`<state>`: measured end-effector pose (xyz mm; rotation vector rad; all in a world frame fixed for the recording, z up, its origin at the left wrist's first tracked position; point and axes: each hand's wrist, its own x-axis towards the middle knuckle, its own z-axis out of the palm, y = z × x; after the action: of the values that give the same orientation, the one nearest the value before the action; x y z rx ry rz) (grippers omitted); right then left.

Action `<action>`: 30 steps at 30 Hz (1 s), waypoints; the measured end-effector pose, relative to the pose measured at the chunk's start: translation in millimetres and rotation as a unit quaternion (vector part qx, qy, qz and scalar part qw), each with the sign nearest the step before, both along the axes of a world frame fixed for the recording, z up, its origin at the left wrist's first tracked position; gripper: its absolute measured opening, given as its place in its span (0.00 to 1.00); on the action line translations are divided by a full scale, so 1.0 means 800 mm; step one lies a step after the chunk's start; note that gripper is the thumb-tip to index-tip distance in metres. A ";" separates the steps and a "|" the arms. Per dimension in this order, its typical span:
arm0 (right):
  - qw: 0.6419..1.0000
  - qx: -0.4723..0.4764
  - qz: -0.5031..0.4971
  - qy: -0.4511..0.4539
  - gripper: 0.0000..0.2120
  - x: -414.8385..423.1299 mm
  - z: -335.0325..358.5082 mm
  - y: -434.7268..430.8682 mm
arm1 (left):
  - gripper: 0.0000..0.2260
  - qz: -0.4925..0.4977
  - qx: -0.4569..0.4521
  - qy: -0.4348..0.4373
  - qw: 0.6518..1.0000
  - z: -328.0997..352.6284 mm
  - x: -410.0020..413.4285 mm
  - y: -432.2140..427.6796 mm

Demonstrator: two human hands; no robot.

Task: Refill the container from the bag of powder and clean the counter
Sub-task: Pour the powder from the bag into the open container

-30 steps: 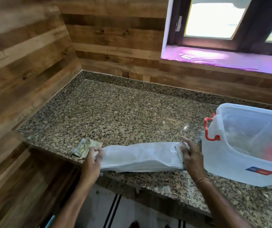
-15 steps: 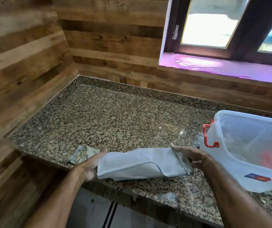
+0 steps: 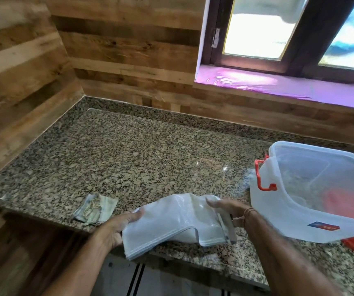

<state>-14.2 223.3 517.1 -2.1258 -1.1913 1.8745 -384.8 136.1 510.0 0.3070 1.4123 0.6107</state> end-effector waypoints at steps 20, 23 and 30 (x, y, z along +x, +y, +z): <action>0.960 0.207 -0.139 0.131 0.11 -0.031 0.140 0.016 | 0.23 0.078 0.192 0.049 0.977 0.154 0.003 0.022; 0.934 0.291 -0.149 0.142 0.07 0.005 0.201 0.037 | 0.12 0.095 0.261 0.014 0.961 0.220 0.032 0.051; 0.860 0.411 -0.222 0.205 0.16 0.175 0.299 0.079 | 0.12 0.087 0.405 0.006 0.910 0.318 0.202 0.115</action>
<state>125.5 286.8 756.0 -1.2943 -1.0115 1.1923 -223.0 228.0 764.6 0.8463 1.1387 1.3398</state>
